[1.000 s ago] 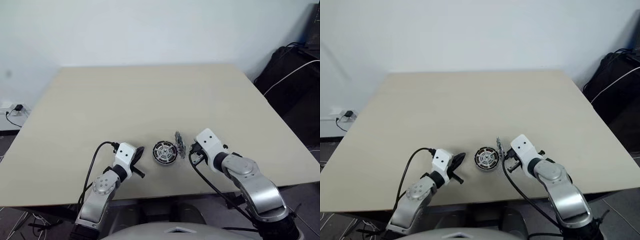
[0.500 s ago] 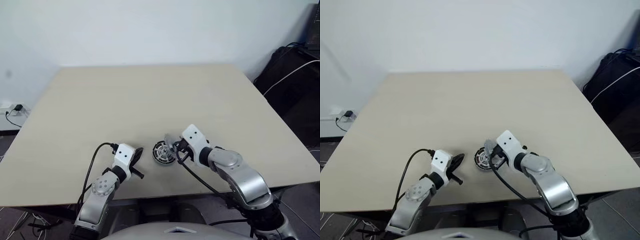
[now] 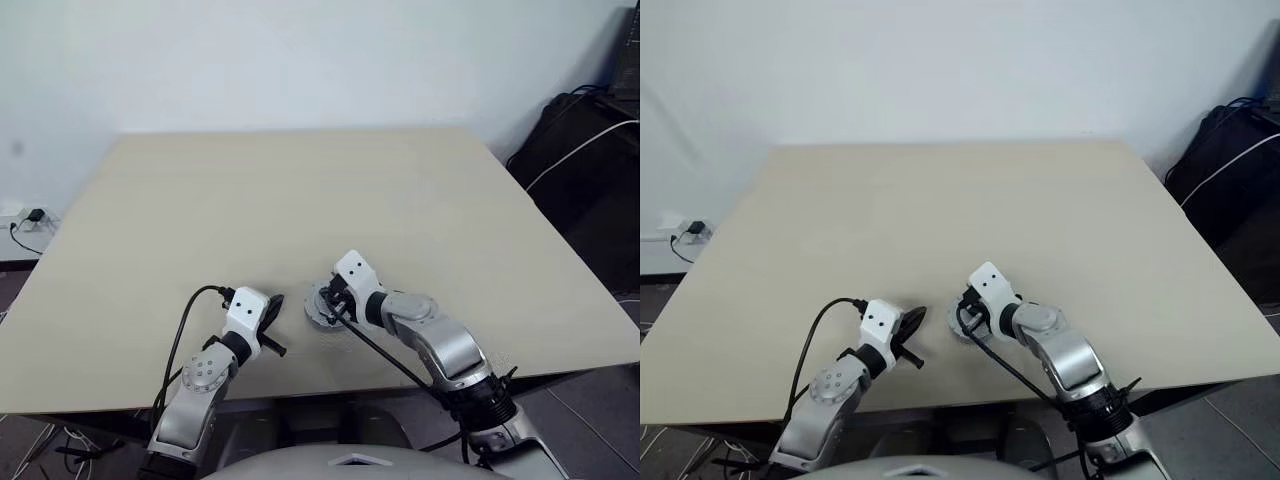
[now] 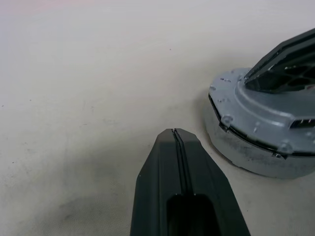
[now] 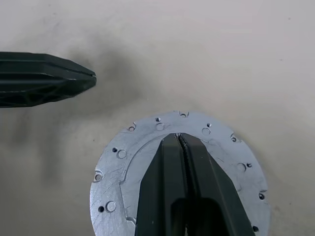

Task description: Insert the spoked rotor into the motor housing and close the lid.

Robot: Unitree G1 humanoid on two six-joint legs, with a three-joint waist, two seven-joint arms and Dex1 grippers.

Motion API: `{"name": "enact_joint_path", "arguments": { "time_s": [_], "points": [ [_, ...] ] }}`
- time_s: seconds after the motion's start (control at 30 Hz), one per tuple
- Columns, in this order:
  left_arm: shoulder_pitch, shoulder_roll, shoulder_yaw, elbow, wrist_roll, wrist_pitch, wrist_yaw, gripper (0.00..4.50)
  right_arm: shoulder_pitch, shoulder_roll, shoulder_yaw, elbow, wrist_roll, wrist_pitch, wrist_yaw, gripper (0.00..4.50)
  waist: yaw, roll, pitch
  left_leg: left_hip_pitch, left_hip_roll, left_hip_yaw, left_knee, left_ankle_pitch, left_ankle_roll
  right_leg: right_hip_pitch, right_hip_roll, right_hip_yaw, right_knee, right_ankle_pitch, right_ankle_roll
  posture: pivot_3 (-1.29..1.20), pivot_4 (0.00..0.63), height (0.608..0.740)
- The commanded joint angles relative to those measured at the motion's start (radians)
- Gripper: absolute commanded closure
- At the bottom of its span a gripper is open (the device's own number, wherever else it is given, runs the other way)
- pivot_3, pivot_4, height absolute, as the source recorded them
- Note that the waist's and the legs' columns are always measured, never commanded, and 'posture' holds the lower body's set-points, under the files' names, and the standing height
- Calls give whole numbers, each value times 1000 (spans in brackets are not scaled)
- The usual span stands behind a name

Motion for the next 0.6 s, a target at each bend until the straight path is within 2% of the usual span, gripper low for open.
{"name": "enact_joint_path", "arguments": {
  "time_s": [0.03,0.3,0.6],
  "points": [
    [-1,1,7,-51,4,-9,9,4500,-7,-4,0,27,-4,6,-2,4457,0,0,-1,0,0,0,0,0,0,0,0,0,0,0,0,0,0,740],
    [1,1,6,-49,4,-12,13,4500,14,-14,2,55,-12,12,-15,4457,0,-1,-9,1,0,0,0,0,0,1,0,0,0,0,0,0,0,740],
    [0,-1,-3,-46,8,-12,12,4500,47,-23,-66,-102,5,-87,-34,4457,1,0,-9,1,0,0,0,0,0,0,0,0,0,0,0,0,0,740]
  ]
}}
